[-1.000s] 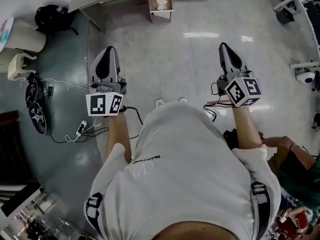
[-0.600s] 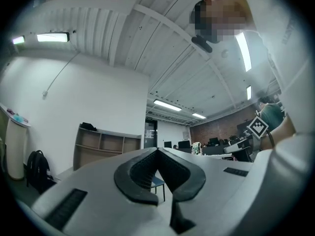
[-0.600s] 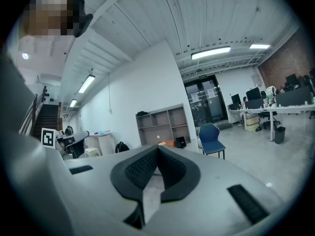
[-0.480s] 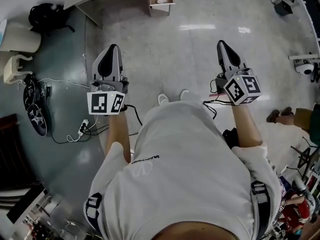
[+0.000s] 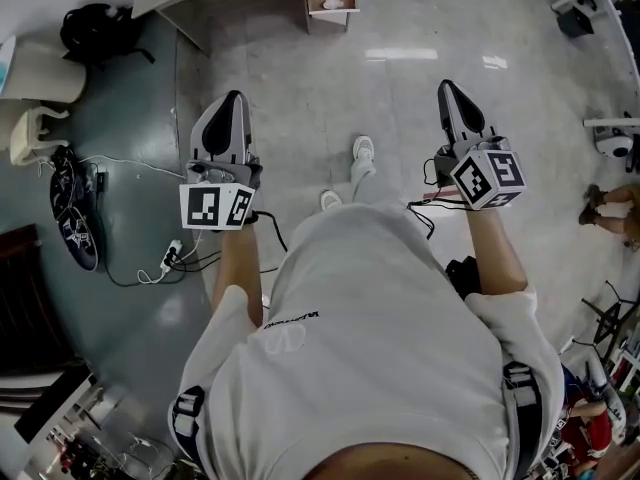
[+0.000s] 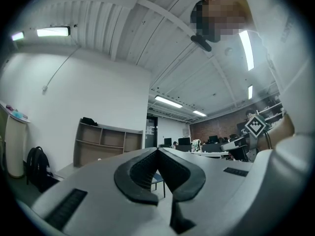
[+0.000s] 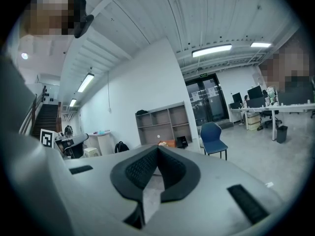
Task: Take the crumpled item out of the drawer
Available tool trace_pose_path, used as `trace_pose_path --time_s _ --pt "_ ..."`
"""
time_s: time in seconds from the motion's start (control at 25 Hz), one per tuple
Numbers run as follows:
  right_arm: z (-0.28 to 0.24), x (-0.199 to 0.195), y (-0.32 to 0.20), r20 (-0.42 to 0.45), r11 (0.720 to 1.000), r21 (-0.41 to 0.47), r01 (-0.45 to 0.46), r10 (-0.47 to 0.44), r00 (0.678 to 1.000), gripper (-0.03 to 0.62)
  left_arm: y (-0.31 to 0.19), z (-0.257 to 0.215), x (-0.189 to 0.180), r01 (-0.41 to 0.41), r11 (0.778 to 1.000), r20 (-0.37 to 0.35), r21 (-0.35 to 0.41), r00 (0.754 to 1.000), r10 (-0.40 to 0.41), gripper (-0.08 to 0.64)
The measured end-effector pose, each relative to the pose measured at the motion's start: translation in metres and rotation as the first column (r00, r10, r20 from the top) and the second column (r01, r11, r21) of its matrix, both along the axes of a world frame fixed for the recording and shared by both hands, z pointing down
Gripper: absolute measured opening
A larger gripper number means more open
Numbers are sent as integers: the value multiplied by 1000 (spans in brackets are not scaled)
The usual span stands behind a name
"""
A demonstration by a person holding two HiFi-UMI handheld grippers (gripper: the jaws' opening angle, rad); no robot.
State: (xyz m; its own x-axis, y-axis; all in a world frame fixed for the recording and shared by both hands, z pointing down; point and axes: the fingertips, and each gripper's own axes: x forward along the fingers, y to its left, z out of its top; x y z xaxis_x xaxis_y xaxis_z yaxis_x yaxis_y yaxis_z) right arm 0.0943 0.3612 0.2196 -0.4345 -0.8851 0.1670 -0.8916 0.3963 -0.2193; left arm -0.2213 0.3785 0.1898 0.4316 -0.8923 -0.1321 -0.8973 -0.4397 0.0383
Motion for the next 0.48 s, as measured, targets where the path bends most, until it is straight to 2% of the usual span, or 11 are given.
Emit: trace_pose_path --time_s 0.28,0.48 --pt "7 -7 -54 3 999 -3 35 -35 999 2 -48 2 -1 24 1000 6 -4 1000 -24 0" --pt "3 0 -107 4 998 -4 61 -61 998 2 -95 -1 15 30 999 9 -11 1000 -30 0"
